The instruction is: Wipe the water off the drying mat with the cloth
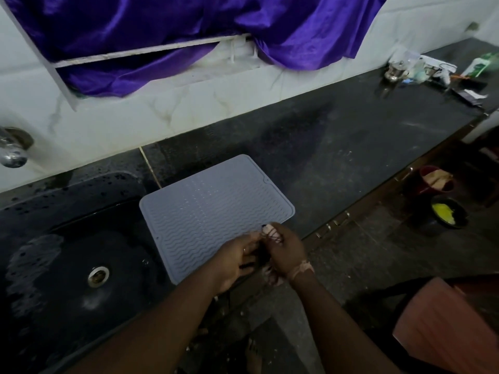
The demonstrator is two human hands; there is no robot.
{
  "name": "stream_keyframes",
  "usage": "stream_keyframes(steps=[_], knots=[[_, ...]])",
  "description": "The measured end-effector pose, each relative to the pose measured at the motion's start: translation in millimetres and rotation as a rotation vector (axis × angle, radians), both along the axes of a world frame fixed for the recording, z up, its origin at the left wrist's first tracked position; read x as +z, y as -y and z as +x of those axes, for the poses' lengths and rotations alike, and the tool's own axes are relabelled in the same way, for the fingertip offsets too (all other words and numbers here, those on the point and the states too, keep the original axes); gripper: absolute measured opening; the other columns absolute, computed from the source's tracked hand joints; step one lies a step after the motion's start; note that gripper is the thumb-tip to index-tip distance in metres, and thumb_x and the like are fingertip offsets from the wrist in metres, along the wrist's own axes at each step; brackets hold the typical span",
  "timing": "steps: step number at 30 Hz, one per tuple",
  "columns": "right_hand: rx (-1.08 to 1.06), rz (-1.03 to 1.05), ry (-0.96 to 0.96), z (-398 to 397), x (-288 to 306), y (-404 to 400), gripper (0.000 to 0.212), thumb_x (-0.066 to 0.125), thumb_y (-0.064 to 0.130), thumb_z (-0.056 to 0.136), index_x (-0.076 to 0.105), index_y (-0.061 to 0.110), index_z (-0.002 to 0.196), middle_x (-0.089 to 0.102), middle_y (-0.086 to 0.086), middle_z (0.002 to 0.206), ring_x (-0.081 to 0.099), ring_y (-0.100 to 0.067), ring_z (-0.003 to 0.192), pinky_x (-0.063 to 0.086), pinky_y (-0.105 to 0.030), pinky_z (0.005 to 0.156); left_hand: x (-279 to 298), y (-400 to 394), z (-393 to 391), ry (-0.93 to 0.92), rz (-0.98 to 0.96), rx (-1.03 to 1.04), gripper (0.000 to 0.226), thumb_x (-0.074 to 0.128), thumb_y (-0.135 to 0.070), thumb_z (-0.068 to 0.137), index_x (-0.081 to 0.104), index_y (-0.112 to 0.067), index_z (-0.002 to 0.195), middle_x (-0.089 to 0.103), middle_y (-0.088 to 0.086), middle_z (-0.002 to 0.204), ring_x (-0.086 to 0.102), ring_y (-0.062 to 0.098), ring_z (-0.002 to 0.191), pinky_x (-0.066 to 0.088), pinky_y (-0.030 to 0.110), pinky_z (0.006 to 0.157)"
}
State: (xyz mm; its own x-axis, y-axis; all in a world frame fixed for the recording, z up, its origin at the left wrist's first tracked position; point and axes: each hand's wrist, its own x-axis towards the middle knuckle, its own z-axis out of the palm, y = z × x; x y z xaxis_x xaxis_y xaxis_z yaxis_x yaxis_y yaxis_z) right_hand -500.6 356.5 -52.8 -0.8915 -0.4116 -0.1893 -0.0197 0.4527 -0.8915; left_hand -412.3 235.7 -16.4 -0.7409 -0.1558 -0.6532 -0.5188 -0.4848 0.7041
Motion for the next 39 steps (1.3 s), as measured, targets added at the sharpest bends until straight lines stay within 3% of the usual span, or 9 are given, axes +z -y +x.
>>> stream_keyframes(steps=[4, 7, 11, 15, 21, 25, 30, 34, 39], knots=[[-0.059, 0.427, -0.209, -61.1, 13.9, -24.1, 0.022, 0.055, 0.035, 0.098, 0.068, 0.023, 0.11, 0.068, -0.01, 0.113, 0.067, -0.031, 0.102, 0.054, -0.037, 0.087, -25.5, 11.4, -12.5, 0.078, -1.044, -0.181, 0.042, 0.054, -0.024, 0.1, 0.056, -0.025, 0.142, 0.053, 0.001, 0.147, 0.052, 0.016, 0.126, 0.041, 0.03, 0.109], [0.09, 0.585, -0.312, -90.9, 10.1, -20.1, 0.023, 0.059, 0.028, 0.093, 0.069, 0.018, 0.11, 0.055, -0.014, 0.119, 0.066, -0.036, 0.097, 0.055, -0.039, 0.087, -44.9, 27.8, 3.4, 0.331, -1.36, -0.341, 0.056, 0.055, -0.025, 0.096, 0.044, -0.037, 0.149, 0.033, 0.011, 0.157, 0.035, 0.035, 0.136, 0.035, 0.049, 0.112], [0.202, 0.687, -0.356, -83.8, -6.0, -2.7, 0.026, 0.051, 0.032, 0.1, 0.063, 0.013, 0.113, 0.054, -0.016, 0.124, 0.064, -0.036, 0.1, 0.054, -0.037, 0.085, -63.5, 43.0, 35.8, 0.426, -1.357, -0.202, 0.058, 0.064, -0.042, 0.092, 0.044, -0.044, 0.146, 0.032, 0.008, 0.156, 0.033, 0.036, 0.136, 0.031, 0.052, 0.112], [0.14, 0.605, -0.225, -56.7, -10.2, 15.6, 0.029, 0.055, 0.029, 0.095, 0.061, 0.012, 0.117, 0.045, -0.017, 0.138, 0.06, -0.035, 0.111, 0.049, -0.037, 0.09, -78.1, 58.8, 52.5, 0.4, -1.402, -0.226, 0.059, 0.066, -0.056, 0.086, 0.051, -0.044, 0.141, 0.041, 0.004, 0.153, 0.041, 0.029, 0.135, 0.036, 0.047, 0.111], [0.378, 0.53, -0.234, 37.5, -7.5, 45.3, 0.022, 0.057, 0.023, 0.092, 0.061, 0.011, 0.109, 0.046, -0.011, 0.13, 0.063, -0.031, 0.099, 0.049, -0.03, 0.081, -73.4, 56.2, 55.5, 0.392, -1.47, -0.246, 0.056, 0.067, -0.045, 0.09, 0.05, -0.041, 0.143, 0.04, 0.005, 0.155, 0.044, 0.035, 0.131, 0.042, 0.048, 0.106], [0.299, 0.512, -0.132, -11.5, 3.7, 41.7, 0.02, 0.053, 0.021, 0.095, 0.064, 0.012, 0.109, 0.059, -0.011, 0.12, 0.062, -0.028, 0.101, 0.051, -0.026, 0.073, -71.5, 66.5, 62.9, 0.291, -1.441, -0.224, 0.056, 0.064, -0.013, 0.09, 0.056, -0.03, 0.142, 0.047, 0.01, 0.151, 0.047, 0.035, 0.13, 0.038, 0.041, 0.111], [0.139, 0.668, -0.187, -57.2, 7.9, 41.1, 0.034, 0.056, 0.027, 0.095, 0.057, 0.009, 0.124, 0.051, -0.014, 0.136, 0.052, -0.031, 0.122, 0.046, -0.037, 0.094, -69.7, 69.8, 92.0, 0.435, -1.349, 0.053, 0.056, 0.073, -0.02, 0.082, 0.06, -0.026, 0.136, 0.053, 0.013, 0.137, 0.054, 0.035, 0.118, 0.046, 0.044, 0.103], [0.271, 0.647, -0.253, 29.0, 7.0, 65.8, 0.034, 0.055, 0.022, 0.095, 0.055, 0.006, 0.126, 0.045, -0.017, 0.142, 0.054, -0.033, 0.125, 0.046, -0.036, 0.096, -73.2, 69.0, 101.4, 0.333, -1.142, 0.164, 0.055, 0.07, -0.01, 0.088, 0.057, -0.022, 0.14, 0.05, 0.014, 0.135, 0.059, 0.029, 0.114, 0.046, 0.035, 0.1], [0.514, 0.416, -0.148, 108.5, 0.6, 91.7, 0.026, 0.06, 0.024, 0.086, 0.062, 0.013, 0.109, 0.053, -0.01, 0.126, 0.061, -0.028, 0.103, 0.049, -0.028, 0.087, -85.0, 76.5, 106.0, 0.331, -1.034, 0.322, 0.049, 0.072, -0.006, 0.085, 0.062, -0.017, 0.132, 0.06, 0.017, 0.129, 0.06, 0.026, 0.11, 0.047, 0.033, 0.1]])
